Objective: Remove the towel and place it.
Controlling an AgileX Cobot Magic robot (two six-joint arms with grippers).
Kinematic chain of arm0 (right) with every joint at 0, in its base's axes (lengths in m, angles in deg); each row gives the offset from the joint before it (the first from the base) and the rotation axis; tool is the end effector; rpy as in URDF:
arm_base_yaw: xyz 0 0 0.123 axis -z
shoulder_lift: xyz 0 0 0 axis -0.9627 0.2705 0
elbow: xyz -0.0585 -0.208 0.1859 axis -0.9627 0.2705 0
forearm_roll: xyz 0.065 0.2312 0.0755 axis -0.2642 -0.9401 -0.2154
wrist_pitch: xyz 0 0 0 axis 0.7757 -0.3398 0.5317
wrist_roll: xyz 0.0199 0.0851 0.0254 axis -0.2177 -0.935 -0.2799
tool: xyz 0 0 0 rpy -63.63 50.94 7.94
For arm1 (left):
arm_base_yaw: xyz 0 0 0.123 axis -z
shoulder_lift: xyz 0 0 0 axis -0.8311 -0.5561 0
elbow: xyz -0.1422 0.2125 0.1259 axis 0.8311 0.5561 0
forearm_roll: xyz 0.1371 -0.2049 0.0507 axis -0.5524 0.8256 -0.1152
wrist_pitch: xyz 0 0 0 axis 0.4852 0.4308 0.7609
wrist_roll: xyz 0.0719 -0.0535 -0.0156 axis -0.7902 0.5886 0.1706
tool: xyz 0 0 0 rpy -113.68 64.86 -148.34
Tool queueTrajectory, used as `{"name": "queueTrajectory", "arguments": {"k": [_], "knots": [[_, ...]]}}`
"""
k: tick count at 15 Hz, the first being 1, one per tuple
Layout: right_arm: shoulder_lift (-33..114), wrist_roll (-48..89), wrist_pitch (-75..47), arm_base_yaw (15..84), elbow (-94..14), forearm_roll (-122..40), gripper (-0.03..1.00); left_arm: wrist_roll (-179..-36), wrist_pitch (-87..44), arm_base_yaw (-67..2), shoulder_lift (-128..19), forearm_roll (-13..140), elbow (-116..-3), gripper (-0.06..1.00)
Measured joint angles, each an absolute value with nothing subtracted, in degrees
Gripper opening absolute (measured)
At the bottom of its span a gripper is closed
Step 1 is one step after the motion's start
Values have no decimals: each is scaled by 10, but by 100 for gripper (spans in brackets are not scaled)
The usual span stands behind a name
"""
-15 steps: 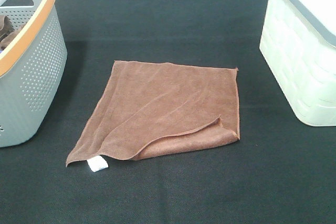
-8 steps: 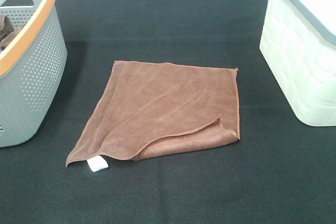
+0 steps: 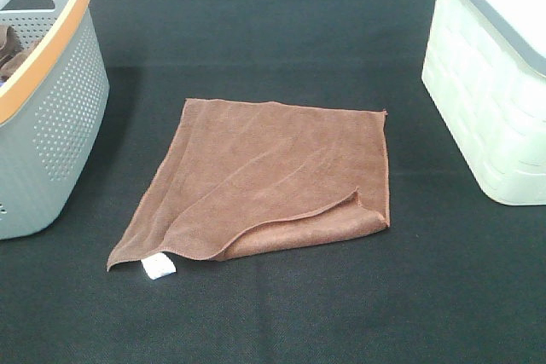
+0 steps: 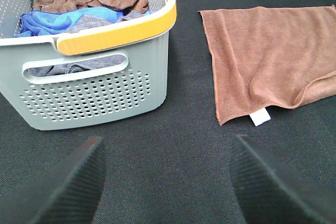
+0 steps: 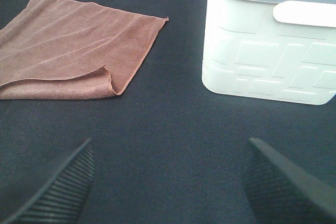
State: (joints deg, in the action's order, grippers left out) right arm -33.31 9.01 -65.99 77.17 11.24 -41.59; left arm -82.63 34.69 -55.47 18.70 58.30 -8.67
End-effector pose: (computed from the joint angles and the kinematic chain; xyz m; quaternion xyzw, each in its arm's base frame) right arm -0.0073 0.0123 0.2793 -0.0671 0.8472 0.0095 0.5269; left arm -0.0059 -0.0114 0.2791 0.0732 0.8435 -0.0351 0.5310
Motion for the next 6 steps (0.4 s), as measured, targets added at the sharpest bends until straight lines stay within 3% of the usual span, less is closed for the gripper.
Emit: {"name": "queueTrajectory", "arguments": {"k": [6], "knots": [[-333, 90, -660, 772, 112, -416, 74, -826, 347, -555, 187, 583, -87, 65]]}}
